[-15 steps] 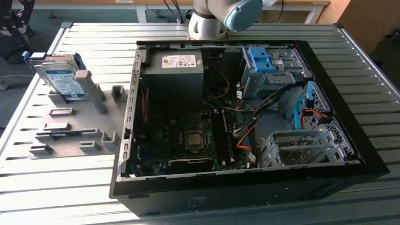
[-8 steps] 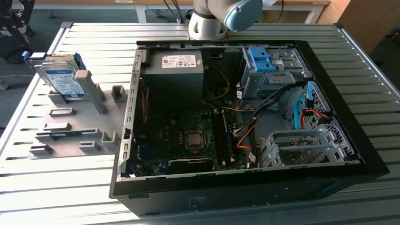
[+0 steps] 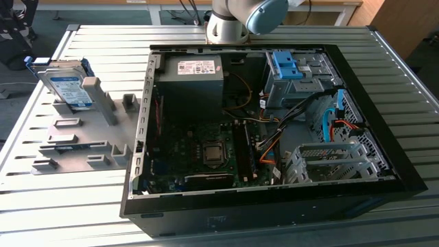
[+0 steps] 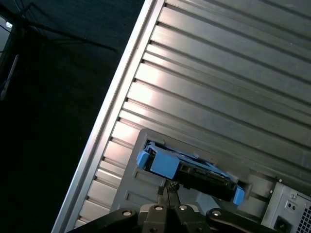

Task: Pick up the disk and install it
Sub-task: 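Pick up the disk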

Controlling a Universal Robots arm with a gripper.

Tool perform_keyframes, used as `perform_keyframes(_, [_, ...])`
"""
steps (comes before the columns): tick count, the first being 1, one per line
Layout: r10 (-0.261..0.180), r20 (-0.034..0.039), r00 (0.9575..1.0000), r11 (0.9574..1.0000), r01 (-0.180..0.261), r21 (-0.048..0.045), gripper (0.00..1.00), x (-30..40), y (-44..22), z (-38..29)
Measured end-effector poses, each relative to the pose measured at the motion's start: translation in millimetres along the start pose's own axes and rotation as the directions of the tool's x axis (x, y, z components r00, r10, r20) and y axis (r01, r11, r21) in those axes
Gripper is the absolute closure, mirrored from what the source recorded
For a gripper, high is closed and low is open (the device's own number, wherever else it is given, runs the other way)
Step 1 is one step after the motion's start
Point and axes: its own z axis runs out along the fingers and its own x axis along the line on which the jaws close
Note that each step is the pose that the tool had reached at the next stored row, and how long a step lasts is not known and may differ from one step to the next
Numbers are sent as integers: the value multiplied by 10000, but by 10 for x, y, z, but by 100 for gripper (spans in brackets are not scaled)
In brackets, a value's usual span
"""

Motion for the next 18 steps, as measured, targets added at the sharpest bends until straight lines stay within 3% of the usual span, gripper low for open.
perform_keyframes(18, [-482, -21, 9988, 9988, 482, -2, 89, 0, 0, 0])
